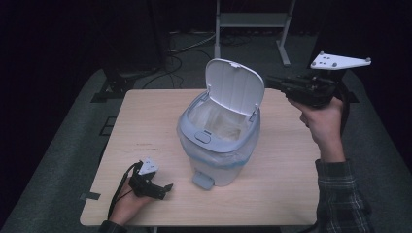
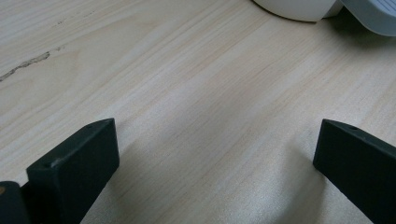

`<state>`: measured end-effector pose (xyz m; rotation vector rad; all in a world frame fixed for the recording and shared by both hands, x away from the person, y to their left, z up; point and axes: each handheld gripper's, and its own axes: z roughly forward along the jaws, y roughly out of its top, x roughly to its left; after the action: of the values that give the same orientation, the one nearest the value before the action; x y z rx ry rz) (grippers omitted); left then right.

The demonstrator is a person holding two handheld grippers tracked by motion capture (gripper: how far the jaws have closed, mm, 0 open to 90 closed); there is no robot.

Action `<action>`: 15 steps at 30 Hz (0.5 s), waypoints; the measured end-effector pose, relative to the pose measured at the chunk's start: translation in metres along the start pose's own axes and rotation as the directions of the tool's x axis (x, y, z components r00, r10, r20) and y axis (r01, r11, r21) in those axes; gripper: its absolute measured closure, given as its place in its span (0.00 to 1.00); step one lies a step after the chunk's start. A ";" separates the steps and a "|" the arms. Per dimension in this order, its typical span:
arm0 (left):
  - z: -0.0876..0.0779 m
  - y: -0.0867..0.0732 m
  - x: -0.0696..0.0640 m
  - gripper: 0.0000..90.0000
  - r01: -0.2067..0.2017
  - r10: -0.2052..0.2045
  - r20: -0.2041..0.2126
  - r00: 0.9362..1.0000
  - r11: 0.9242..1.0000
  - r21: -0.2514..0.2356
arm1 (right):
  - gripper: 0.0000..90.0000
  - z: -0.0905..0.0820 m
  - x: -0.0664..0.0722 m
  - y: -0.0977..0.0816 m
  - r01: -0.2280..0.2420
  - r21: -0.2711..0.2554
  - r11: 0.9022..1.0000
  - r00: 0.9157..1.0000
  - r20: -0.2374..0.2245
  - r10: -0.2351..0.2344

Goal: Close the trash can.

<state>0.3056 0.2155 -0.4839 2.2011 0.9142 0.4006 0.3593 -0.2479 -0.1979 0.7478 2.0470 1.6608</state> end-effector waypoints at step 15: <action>0.000 0.000 0.000 0.00 0.000 0.000 0.000 1.000 1.000 0.000 | 0.92 0.008 -0.002 0.006 -0.012 -0.001 1.000 1.000 -0.006 0.012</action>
<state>0.3056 0.2155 -0.4839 2.2008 0.9143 0.4007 0.3673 -0.2421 -0.1937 0.7571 2.0502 1.6724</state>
